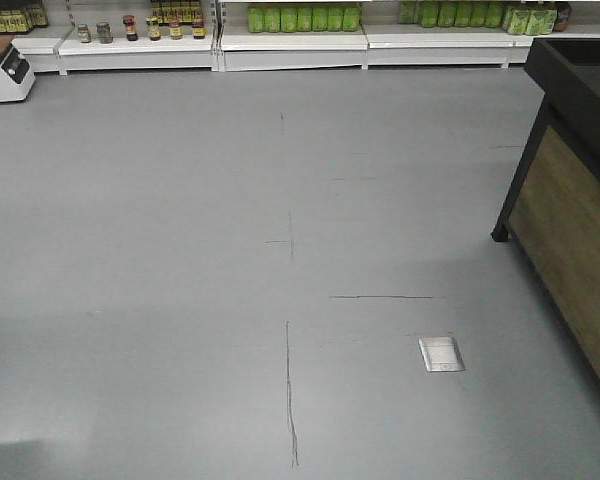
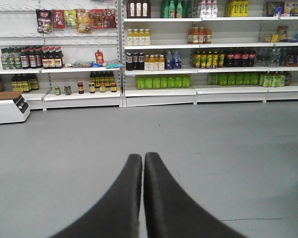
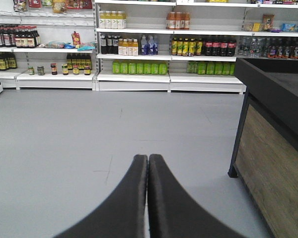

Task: Pick three apples into basket with both arms
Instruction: 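Drive the base forward toward the black fruit display tables, then turn the base and approach the table holding the light-blue basket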

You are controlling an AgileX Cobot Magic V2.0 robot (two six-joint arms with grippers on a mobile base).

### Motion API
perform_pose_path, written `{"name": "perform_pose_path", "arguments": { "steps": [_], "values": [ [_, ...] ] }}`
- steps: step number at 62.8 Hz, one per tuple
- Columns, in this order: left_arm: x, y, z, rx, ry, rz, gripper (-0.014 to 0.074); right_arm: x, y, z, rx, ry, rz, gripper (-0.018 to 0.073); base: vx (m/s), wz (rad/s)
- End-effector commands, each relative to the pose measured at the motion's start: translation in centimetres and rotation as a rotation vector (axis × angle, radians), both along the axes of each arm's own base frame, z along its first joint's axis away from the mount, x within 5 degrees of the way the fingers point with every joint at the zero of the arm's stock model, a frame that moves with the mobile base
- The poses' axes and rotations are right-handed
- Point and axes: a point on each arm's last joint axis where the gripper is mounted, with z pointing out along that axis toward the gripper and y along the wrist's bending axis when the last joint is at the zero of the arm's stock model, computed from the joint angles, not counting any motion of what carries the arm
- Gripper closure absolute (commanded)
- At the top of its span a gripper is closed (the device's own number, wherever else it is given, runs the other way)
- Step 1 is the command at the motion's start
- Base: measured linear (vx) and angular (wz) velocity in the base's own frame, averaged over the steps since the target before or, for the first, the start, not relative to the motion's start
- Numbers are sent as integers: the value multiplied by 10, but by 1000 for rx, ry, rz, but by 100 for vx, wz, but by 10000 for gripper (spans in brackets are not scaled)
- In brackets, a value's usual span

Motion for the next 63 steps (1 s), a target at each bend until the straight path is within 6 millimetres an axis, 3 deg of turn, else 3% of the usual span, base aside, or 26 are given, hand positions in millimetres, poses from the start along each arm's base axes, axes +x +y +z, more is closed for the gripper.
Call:
{"name": "perform_pose_path", "arguments": {
  "steps": [1, 41, 63],
  "values": [
    [0, -1, 3, -9, -74, -10, 603, -1, 0, 4, -17, -83, -3, 569, 16, -3],
    [0, -1, 3, -9, -74, -10, 603, -1, 0, 4, -17, -83, -3, 569, 15, -4],
    [0, -1, 3, -9, -74, -10, 603, -1, 0, 4, -17, -83, -2, 569, 12, -29]
  ]
}}
